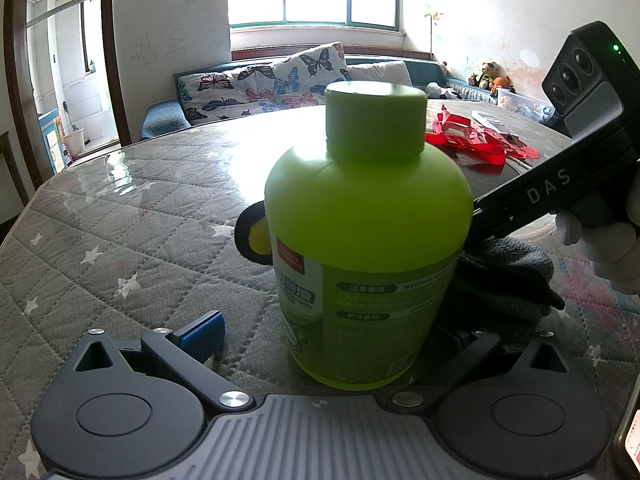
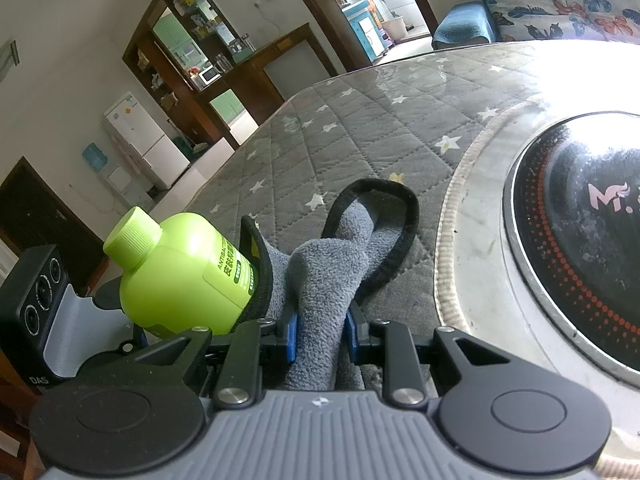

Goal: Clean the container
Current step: 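Rub the cloth slowly along the bottle side with the right tool, then wipe the cloth over the bottle shoulder with the right tool while left holds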

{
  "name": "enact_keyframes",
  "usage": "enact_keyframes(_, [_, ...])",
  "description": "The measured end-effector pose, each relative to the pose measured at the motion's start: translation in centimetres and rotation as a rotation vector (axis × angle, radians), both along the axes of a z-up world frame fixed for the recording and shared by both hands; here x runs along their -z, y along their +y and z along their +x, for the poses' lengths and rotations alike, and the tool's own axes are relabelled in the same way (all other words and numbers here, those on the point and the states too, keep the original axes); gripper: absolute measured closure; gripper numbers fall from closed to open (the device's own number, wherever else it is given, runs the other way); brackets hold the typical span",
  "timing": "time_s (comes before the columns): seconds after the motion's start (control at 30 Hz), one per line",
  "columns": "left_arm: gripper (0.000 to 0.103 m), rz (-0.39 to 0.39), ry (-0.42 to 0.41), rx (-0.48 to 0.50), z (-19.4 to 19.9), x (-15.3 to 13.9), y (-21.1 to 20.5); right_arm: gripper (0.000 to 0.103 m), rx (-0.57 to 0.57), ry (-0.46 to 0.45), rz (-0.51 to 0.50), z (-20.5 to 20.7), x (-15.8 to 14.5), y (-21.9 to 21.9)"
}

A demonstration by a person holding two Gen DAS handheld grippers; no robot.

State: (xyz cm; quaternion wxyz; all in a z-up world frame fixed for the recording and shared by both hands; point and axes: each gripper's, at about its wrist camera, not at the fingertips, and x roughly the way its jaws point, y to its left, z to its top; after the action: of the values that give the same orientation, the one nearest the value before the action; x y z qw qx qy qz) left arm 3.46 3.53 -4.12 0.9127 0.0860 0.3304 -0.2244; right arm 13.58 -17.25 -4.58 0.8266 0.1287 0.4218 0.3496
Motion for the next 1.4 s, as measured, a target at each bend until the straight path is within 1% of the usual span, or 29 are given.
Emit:
enact_keyframes(0.9, [0.0,0.0,0.0,0.0,0.0,0.0,0.0,0.08,0.004,0.006,0.008,-0.1,-0.2,-0.1])
enact_keyframes(1.13, [0.0,0.0,0.0,0.0,0.0,0.0,0.0,0.08,0.021,0.016,0.044,0.2,-0.6,-0.3])
enact_keyframes(1.27, [0.0,0.0,0.0,0.0,0.0,0.0,0.0,0.08,0.023,-0.001,0.078,0.5,-1.5,-0.5])
enact_keyframes(1.4, [0.0,0.0,0.0,0.0,0.0,0.0,0.0,0.08,0.023,-0.006,0.089,1.0,-1.9,-0.1])
